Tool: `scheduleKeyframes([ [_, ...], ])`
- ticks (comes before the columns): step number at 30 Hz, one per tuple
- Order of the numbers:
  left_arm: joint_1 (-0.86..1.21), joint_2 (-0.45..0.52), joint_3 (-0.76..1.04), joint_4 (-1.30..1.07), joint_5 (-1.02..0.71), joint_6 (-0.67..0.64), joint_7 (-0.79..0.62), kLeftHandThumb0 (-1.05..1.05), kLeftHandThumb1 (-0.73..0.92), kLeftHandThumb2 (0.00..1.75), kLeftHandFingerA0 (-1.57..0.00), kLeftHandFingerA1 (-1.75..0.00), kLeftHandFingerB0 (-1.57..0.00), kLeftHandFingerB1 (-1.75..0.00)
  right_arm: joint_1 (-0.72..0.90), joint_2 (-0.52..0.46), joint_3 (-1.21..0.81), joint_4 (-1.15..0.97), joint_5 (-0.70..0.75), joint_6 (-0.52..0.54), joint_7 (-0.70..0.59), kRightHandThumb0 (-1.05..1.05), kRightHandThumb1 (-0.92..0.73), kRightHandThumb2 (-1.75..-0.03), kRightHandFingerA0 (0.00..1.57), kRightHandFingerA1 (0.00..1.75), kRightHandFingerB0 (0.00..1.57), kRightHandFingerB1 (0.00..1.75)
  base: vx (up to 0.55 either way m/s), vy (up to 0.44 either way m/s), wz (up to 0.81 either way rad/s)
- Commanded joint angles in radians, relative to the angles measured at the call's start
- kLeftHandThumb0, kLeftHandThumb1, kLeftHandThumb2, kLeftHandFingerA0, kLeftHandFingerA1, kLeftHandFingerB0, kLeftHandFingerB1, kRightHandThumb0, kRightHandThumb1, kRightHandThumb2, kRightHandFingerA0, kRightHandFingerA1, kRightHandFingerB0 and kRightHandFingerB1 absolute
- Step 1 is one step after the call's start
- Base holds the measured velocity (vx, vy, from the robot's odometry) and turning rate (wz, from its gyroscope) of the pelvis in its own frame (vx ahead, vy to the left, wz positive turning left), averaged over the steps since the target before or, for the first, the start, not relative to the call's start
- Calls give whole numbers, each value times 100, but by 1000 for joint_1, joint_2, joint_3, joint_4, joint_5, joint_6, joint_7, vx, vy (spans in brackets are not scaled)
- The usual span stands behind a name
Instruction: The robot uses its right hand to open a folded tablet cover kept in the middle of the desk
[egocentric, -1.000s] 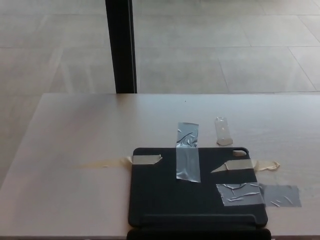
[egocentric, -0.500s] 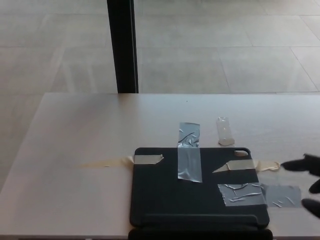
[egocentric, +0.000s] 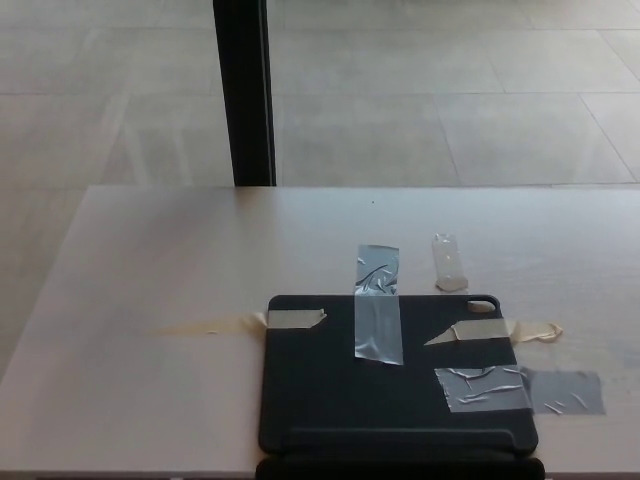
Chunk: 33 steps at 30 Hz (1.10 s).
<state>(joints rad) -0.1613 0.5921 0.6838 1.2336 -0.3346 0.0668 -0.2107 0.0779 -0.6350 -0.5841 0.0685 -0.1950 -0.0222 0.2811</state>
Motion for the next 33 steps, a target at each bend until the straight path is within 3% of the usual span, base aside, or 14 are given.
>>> scheduleKeyframes([
  [1, 35, 6, 8, 17, -26, 4, 7, -79, 88, 67, -66, -79, -40, -60, -86, 126, -453, 542, 339, -22, -404, -94, -87, -66, 74, 83, 43, 55, 0, 0, 0],
  [3, 37, 5, 7, 17, -25, 0, 4, -80, 87, 67, -66, -78, -41, -60, -93, 132, -475, 582, 327, -2, -474, -91, -92, -68, 78, 81, 42, 55, 0, 0, 0],
  [4, 37, 5, 6, 18, -24, -3, 4, -80, 87, 67, -68, -79, -40, -61, -89, 139, -494, 633, 339, -11, -499, -95, -77, -96, 69, 83, 34, 63, 0, 0, 0],
  [8, 45, 2, 1, 14, -20, -7, -8, -82, 89, 67, -68, -80, -39, -60, -76, 161, -515, 717, 320, -17, -587, -101, -92, -81, 80, 95, 41, 77, 0, 0, 0],
  [10, 50, 1, 6, 14, -25, -5, -8, -83, 67, 103, -66, -80, -37, -64, -92, 215, -576, 722, 396, -27, -581, -96, -92, -78, 57, 94, 46, 91, 0, 0, 0],
  [11, 53, 2, 11, 15, -31, -4, -14, -81, 88, 67, -64, -81, -37, -63, -97, 218, -580, 725, 396, -23, -590, -82, -81, -125, 56, 86, 61, 95, 0, 0, 0],
  [12, 55, 1, 17, 16, -37, -1, -25, -80, 88, 67, -63, -81, -37, -62, -107, 220, -592, 733, 401, -5, -609, -91, -92, -73, 55, 89, 56, 107, 0, 0, 0],
  [14, 55, 0, 15, 18, -36, 0, -26, -81, 88, 67, -63, -80, -37, -62, -119, 208, -600, 765, 402, 8, -621, -88, -92, -74, 58, 86, 56, 97, 0, 0, 0],
  [16, 59, -4, 12, 22, -31, -6, -14, -83, 88, 67, -63, -78, -38, -61, -119, 234, -589, 755, 371, 13, -661, -91, -92, -80, 65, 97, 78, 156, 0, 0, 0],
  [18, 59, -5, 11, 21, -29, -7, -11, -83, 88, 67, -63, -78, -38, -61, -119, 235, -585, 761, 357, 15, -666, -91, -92, -80, 65, 97, 78, 156, 0, 0, 0],
  [19, 63, -6, 12, 19, -31, -6, -13, -83, 88, 67, -67, -81, -38, -62, -138, 234, -629, 779, 419, 18, -634, -92, -92, -69, 55, 98, 51, 117, 0, 0, 0],
  [24, 75, -7, 13, 17, -31, -7, -11, -85, 65, 102, -67, -81, -36, -65, -119, 247, -618, 776, 408, 28, -550, -88, -92, -72, 61, 81, 45, 67, 0, 0, 0],
  [25, 76, -8, 13, 19, -31, -9, -11, -82, 87, 67, -64, -79, -38, -62, -121, 243, -625, 787, 422, 22, -521, -88, -92, -72, 53, 80, 39, 59, 0, 0, 0],
  [33, 74, -8, -1, 23, -18, -9, 2, -83, 89, 64, -69, -80, -39, -62, -90, 221, -581, 844, 425, -13, -374, -92, -92, -74, 64, 66, 42, 55, 0, 0, 0],
])
